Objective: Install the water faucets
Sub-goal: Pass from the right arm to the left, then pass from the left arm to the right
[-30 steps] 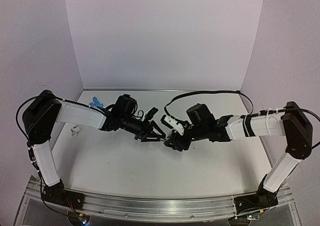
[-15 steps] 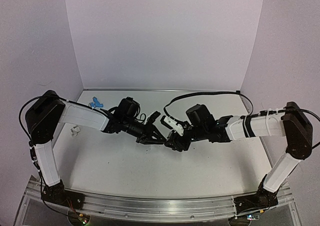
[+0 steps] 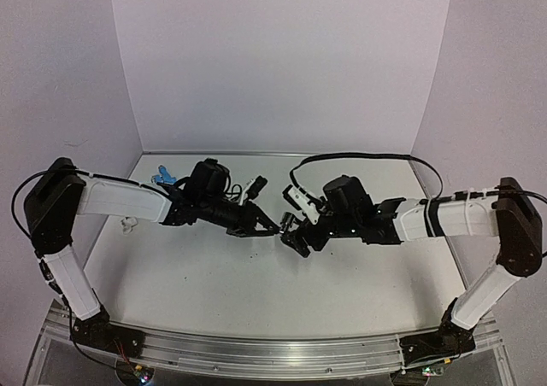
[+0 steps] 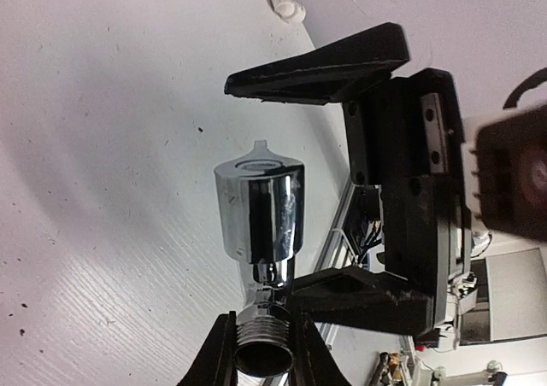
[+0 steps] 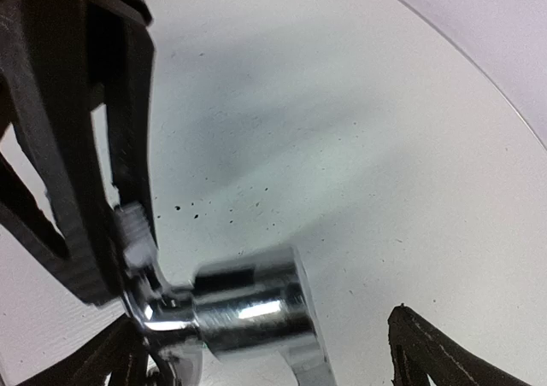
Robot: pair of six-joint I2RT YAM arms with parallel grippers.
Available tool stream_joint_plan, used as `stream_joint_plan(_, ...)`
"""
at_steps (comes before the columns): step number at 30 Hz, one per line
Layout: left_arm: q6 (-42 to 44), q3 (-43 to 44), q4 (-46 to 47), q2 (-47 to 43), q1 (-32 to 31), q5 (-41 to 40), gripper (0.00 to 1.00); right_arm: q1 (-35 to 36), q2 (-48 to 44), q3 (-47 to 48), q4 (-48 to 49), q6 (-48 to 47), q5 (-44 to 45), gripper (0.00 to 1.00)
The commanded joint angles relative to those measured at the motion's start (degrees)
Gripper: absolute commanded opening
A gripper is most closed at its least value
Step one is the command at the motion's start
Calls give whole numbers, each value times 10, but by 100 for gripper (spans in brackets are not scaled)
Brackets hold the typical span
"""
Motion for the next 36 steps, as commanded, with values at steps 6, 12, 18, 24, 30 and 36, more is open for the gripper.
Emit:
stream_joint_plan(6,65,-52,53,-187,18,-152,0,1,-163,-91,125,174,116,98)
stream_joint_plan(12,49,-79,136,-260,20,-150,0,-20,-205,-135,256,284,41,98)
stream_joint_plan(18,5,-97,234,-288,20,-92,0,-57,-172,-45,255,373,-186,98)
stream_joint_plan(24,-23,-105,275,-293,20,-74,0,-60,-98,45,309,499,-347,98)
stream_joint_plan(30,-53,-110,311,-282,19,-68,0,-59,-48,73,376,540,-398,97)
stream_joint_plan(36,-60,-106,321,-270,19,-58,0,-58,-18,81,401,557,-399,68)
